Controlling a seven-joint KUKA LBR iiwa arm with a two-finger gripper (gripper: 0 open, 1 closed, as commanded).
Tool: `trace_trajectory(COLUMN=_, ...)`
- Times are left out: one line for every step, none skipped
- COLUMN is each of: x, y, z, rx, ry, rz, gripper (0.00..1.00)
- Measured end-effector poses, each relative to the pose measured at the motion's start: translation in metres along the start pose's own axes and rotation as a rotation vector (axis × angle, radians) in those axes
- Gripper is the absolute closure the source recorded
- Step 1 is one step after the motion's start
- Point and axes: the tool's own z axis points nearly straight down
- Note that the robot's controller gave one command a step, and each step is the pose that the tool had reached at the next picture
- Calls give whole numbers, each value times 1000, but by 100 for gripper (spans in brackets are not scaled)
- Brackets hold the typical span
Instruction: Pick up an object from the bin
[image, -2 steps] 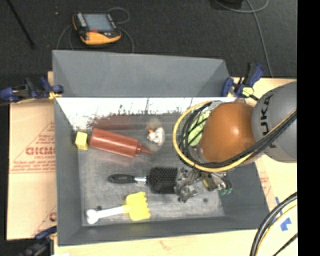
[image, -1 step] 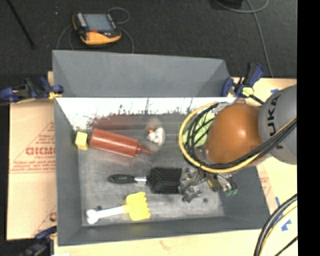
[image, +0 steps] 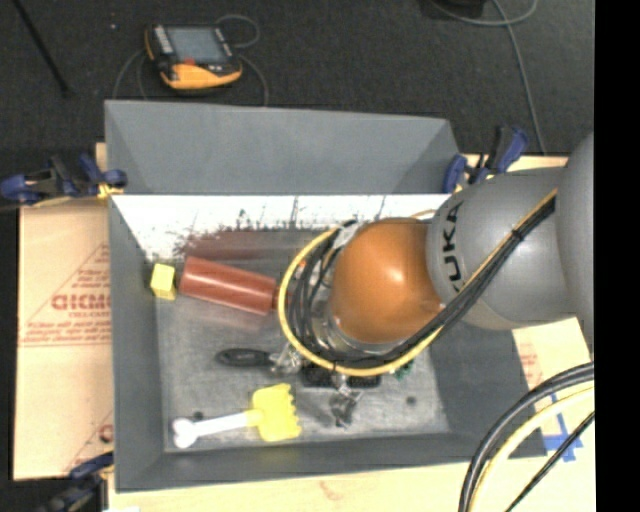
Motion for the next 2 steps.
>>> trace_trajectory(x=0, y=1, z=0, rx=-2, ry=0, rz=3, gripper=0)
trace_trajectory(x=-89, y=74, z=23, rx=-1, ry=-1, rz=-188, gripper=100)
